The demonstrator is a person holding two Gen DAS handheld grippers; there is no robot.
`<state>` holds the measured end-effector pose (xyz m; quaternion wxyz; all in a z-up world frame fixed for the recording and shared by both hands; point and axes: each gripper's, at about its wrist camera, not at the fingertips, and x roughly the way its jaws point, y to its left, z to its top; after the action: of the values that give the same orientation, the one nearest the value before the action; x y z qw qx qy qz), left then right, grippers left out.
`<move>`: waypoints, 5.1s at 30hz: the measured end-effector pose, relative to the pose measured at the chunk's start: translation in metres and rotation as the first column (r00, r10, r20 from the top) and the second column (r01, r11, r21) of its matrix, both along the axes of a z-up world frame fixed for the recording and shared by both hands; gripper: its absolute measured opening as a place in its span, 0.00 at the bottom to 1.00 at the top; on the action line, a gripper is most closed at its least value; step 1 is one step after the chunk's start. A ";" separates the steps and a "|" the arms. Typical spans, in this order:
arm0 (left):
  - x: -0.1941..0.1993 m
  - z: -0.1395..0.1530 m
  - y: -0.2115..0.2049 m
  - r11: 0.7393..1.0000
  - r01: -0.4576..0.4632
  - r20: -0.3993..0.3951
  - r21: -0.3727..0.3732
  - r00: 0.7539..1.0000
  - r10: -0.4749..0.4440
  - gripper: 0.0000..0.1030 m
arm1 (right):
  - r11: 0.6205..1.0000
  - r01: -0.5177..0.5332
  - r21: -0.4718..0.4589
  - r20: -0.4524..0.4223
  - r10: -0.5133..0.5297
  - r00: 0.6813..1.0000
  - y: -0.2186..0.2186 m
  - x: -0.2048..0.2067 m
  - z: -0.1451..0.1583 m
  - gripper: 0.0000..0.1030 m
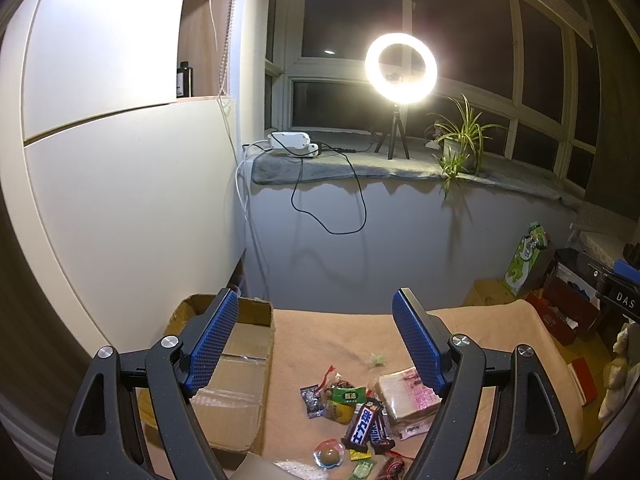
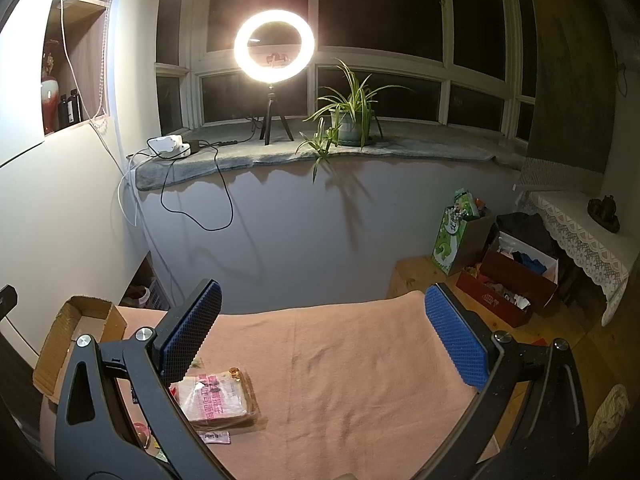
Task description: Organize snacks
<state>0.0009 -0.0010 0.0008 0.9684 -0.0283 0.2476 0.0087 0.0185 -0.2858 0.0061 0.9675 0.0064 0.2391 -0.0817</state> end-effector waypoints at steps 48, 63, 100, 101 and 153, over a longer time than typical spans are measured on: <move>0.011 -0.008 -0.009 0.999 0.036 -0.044 0.008 0.998 -0.036 0.77 | 1.000 -0.012 0.016 -0.047 0.012 0.999 0.004 0.017 -0.019 1.00; 0.036 -0.051 -0.012 0.993 0.091 -0.238 -0.073 0.966 -0.106 0.77 | 0.991 -0.085 0.100 -0.157 0.100 0.982 -0.003 0.043 -0.043 1.00; 0.118 -0.186 -0.068 0.878 0.229 -0.603 -0.421 0.652 -0.460 0.49 | 0.750 -0.134 0.648 -0.494 0.547 0.675 -0.001 0.139 -0.224 0.87; 0.118 -0.187 -0.068 0.878 0.228 -0.608 -0.421 0.648 -0.460 0.49 | 0.748 -0.134 0.650 -0.496 0.551 0.671 -0.001 0.141 -0.225 0.86; 0.115 -0.133 -0.051 0.868 0.286 -0.490 -0.407 0.733 -0.471 0.49 | 0.715 -0.149 0.683 -0.505 0.609 0.611 0.030 0.150 -0.182 0.46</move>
<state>0.1160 -0.0525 -0.1319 0.8118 -0.1212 0.5266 -0.2212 0.1682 -0.2560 -0.1760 0.7430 0.2143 0.5953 0.2182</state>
